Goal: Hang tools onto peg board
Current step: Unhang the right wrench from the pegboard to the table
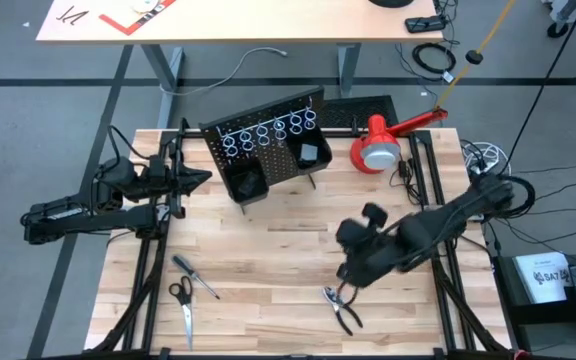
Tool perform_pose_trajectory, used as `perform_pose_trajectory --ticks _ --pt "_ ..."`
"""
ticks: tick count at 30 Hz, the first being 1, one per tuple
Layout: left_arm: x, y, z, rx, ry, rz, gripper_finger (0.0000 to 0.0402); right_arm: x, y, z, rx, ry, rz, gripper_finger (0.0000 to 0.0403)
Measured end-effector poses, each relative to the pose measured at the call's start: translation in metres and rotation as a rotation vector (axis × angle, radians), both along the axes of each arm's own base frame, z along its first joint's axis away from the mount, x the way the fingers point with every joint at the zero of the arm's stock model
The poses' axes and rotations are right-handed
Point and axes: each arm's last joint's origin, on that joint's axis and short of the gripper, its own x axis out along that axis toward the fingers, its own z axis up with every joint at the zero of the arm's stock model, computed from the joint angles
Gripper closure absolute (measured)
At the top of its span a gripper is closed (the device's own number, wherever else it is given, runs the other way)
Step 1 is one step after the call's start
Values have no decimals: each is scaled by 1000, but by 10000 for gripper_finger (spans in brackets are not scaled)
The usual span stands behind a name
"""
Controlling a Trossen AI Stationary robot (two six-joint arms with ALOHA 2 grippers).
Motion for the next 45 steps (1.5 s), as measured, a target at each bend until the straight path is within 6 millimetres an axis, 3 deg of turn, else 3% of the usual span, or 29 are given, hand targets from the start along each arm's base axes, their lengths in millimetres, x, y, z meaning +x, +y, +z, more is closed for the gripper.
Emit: perform_pose_trajectory --ticks 10,18,22,30,45 --pt "0 0 0 -5 -1 0 388 50 38 -98 70 295 -107 398" --pt "0 0 0 -5 -1 -1 388 74 42 -166 117 515 -188 398" --pt "0 0 0 -6 -1 -1 388 82 41 -191 121 576 -204 398" --pt "0 0 0 -8 0 -1 388 90 33 -204 125 579 -252 397" --pt "0 0 0 -8 0 -1 388 96 33 -205 140 530 -208 339"
